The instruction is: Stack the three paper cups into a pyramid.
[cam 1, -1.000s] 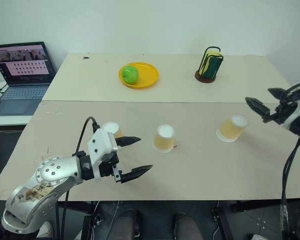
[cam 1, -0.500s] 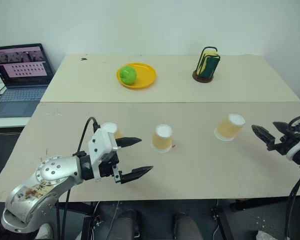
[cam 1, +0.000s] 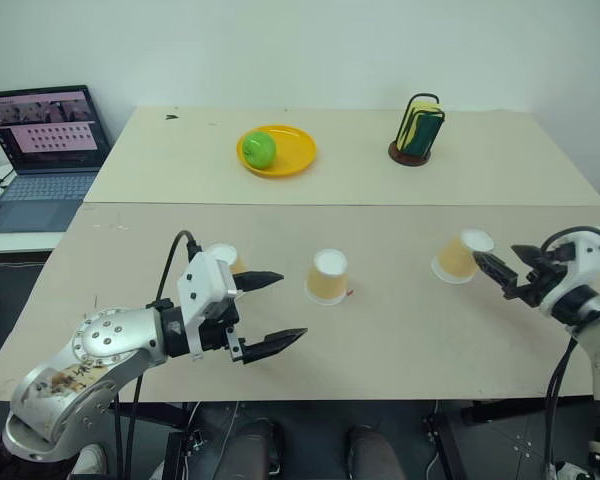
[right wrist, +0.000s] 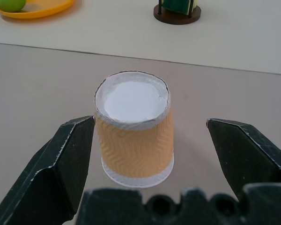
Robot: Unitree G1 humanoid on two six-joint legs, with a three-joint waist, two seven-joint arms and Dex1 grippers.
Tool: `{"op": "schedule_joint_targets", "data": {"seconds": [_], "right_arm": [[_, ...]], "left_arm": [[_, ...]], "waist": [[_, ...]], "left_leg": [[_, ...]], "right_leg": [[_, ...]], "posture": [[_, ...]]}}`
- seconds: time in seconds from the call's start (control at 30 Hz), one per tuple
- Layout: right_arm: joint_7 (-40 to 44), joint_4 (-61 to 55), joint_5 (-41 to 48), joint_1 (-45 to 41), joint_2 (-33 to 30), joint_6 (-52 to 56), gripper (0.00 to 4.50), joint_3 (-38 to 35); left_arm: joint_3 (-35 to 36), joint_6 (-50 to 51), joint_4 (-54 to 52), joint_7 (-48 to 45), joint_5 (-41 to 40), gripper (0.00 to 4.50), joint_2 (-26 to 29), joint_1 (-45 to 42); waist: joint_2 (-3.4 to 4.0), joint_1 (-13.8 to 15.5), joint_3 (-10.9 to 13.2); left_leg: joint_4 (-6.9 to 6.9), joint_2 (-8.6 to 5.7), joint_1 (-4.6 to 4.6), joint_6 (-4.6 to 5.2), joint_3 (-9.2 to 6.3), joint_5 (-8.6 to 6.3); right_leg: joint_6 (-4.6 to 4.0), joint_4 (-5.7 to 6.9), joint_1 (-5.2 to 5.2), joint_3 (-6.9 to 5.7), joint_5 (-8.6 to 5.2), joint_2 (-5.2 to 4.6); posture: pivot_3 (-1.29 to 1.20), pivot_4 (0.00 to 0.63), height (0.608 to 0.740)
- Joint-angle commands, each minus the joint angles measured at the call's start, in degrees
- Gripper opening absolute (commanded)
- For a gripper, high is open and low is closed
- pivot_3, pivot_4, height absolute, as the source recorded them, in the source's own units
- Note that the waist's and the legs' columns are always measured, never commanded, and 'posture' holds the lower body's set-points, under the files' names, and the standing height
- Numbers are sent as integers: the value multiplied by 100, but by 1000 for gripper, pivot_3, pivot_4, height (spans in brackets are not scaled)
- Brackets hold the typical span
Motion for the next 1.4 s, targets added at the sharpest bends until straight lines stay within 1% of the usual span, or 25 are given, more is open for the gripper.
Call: {"op": "schedule_joint_targets", "data": {"seconds": [0.03,0.27,0.43,0.67,0.73,0.77,0.8,0.87,0.9,1.03,1.13,1.27,1.37,1.4], "right_arm": [[-1,109,-11,-297,23,-179,4438,79],[92,395,-85,-645,53,-277,4438,365],[180,829,-230,-1017,30,-454,4438,571],[325,1074,-304,-1162,7,-574,4438,669],[317,1070,-311,-1162,20,-597,3924,660],[312,1067,-314,-1161,24,-603,3799,659],[314,1059,-311,-1157,28,-600,3358,662],[331,1043,-316,-1152,27,-592,2673,682],[333,1032,-319,-1151,29,-580,2592,689],[343,873,-344,-1155,-42,-578,2590,675],[562,265,1,-1216,-153,-321,2590,585],[1275,-895,588,-1100,-440,180,2590,810],[1606,-1360,908,-1068,-629,467,2590,945],[1947,-1637,1179,-1027,-744,615,2590,1046]], "left_arm": [[154,-25,-146,25,-78,4500,30,18],[183,-43,-162,41,-68,4500,29,72],[167,-57,-205,70,-53,4500,18,125],[161,-77,-221,87,-19,4500,17,166],[169,-84,-219,86,-18,4500,17,178],[172,-87,-219,84,-18,4500,17,185],[172,-93,-215,79,-16,4500,16,191],[167,-103,-203,72,-7,4500,13,197],[166,-111,-195,63,1,4500,15,201],[166,-135,-176,41,12,4500,13,206],[161,-141,-171,31,19,4500,17,207],[135,-125,-177,40,18,4500,15,187],[119,-116,-181,44,18,4500,14,172],[120,-107,-181,48,8,4500,15,155]], "waist": [[0,-4,0],[0,-4,0],[0,-1,0],[0,-4,0],[0,-5,0],[0,-5,0],[0,-5,0],[0,-4,0],[0,-4,0],[0,-5,0],[2,-5,1],[4,-5,2],[-1,-1,2],[-1,1,2]], "left_leg": [[0,-1,-1,0,0,0],[1,-1,0,-1,0,0],[1,-2,-1,-2,0,1],[0,-2,-1,-3,1,2],[0,-2,-1,-3,1,2],[1,-2,-1,-2,0,2],[1,-2,-1,-2,0,2],[1,-2,-1,-2,0,2],[1,-2,-1,-3,0,2],[1,-2,-1,-3,0,2],[1,-2,-1,-3,0,2],[-1,0,-3,-3,0,2],[-1,5,-1,-1,-3,0],[1,4,-1,-1,-4,0]], "right_leg": [[0,0,-1,1,0,0],[0,0,0,0,0,0],[0,1,-1,-1,0,0],[0,0,0,-1,0,1],[0,1,0,-1,0,1],[0,1,0,-1,0,1],[0,1,0,-1,0,1],[0,1,0,-1,0,1],[0,1,0,-1,0,1],[0,1,0,-1,0,1],[0,2,-1,0,0,1],[0,1,-4,0,0,1],[0,-2,-1,-5,0,2],[0,-2,-1,-6,0,1]], "posture": [[0,150,726],[0,150,726],[0,150,726],[0,150,726],[0,150,726],[0,150,726],[0,150,726],[0,150,726],[0,150,726],[0,150,726],[0,150,726],[0,150,726],[0,150,726],[0,150,726]]}}
